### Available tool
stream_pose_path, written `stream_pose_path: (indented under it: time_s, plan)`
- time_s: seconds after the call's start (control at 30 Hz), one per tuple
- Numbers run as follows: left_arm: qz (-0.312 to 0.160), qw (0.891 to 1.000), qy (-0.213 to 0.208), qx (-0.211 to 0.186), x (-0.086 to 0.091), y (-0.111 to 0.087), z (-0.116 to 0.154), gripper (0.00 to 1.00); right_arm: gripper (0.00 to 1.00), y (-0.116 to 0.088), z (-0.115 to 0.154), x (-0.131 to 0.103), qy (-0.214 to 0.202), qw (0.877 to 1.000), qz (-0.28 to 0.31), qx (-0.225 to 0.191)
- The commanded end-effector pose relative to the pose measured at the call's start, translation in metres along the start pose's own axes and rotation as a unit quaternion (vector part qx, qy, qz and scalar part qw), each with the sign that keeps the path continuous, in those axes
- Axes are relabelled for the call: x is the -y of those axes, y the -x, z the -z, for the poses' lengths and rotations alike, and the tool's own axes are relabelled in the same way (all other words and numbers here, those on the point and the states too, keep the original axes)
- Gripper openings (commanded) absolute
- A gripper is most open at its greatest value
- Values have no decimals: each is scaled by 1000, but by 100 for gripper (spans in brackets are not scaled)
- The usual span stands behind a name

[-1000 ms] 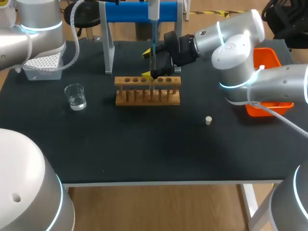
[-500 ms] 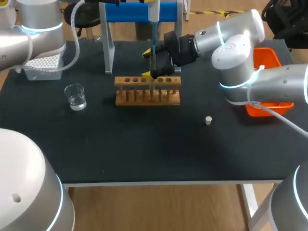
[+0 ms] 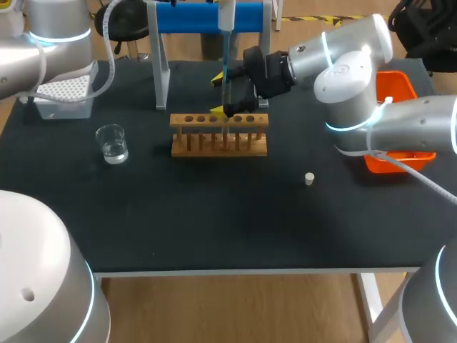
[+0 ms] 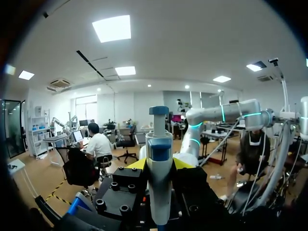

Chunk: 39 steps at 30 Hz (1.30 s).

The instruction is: Invert the test tube, pick up the pipette, mount the tip to pipette, aspirate from beaker and dispense into the tube, eject the tip, return the pipette, and cap with the stopper.

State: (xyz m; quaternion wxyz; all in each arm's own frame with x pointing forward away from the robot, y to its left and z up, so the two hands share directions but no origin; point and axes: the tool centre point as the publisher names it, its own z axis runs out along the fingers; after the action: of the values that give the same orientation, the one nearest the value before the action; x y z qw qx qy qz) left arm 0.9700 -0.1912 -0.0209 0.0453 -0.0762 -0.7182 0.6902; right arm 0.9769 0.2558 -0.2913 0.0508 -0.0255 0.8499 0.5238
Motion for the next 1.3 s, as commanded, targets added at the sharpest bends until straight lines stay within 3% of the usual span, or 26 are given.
stream_pose_path:
  time_s: [0.03, 0.57, 1.3]
  plan:
    - [-1, 1000, 2, -4, 2, 3, 2, 0, 100, 1, 1, 0, -1, 1000, 0, -3]
    - [-7, 1000, -1, -18, 4, 11, -6, 0, 100, 1, 1, 0, -1, 1000, 0, -3]
    - [2, 1000, 1, -19, 2, -6, -6, 0, 100, 1, 1, 0, -1, 1000, 0, -3]
